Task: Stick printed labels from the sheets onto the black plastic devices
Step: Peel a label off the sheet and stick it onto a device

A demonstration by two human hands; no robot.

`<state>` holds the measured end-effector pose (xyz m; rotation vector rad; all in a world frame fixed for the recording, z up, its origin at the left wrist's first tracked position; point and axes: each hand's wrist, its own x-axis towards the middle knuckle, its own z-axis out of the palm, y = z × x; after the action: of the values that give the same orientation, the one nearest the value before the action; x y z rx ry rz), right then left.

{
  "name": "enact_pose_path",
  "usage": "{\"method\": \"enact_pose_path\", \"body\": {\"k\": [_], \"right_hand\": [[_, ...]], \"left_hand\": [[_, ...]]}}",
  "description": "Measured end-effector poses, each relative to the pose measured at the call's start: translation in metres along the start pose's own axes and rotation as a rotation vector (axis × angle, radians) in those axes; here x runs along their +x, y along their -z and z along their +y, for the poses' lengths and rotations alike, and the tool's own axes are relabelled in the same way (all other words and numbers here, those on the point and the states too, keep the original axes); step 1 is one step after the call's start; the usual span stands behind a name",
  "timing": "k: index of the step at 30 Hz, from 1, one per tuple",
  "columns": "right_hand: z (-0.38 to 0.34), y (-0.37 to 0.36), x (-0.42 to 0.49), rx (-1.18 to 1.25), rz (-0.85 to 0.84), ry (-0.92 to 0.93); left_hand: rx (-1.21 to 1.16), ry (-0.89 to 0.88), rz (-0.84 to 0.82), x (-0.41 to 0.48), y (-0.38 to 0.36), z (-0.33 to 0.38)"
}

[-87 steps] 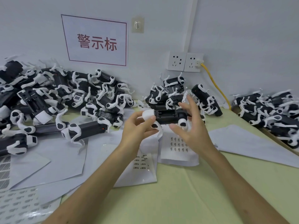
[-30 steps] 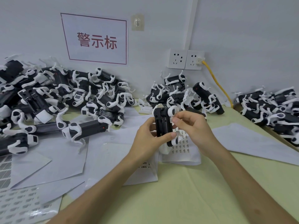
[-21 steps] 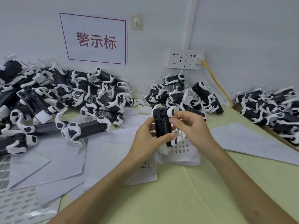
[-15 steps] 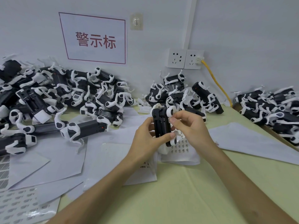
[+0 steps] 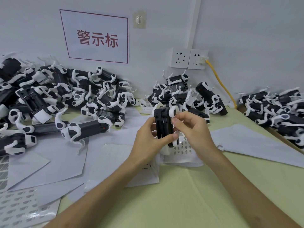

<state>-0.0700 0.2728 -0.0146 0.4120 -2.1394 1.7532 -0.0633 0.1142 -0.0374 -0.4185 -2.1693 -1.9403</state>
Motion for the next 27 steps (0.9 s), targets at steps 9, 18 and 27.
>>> {"method": "enact_pose_path", "body": {"k": [9, 18, 27], "right_hand": [[-0.0003, -0.0011, -0.0015, 0.010, 0.012, -0.013], [0.0019, 0.0006, -0.0005, 0.027, 0.028, -0.049], [-0.0020, 0.0043, -0.0003, 0.137, 0.001, -0.139]], "left_hand": [[0.013, -0.002, 0.009, -0.0004, 0.0002, -0.0006], [0.058, -0.045, 0.000, -0.0009, 0.0013, -0.0019], [0.127, -0.092, -0.018, -0.0029, 0.0021, 0.0026]]}}
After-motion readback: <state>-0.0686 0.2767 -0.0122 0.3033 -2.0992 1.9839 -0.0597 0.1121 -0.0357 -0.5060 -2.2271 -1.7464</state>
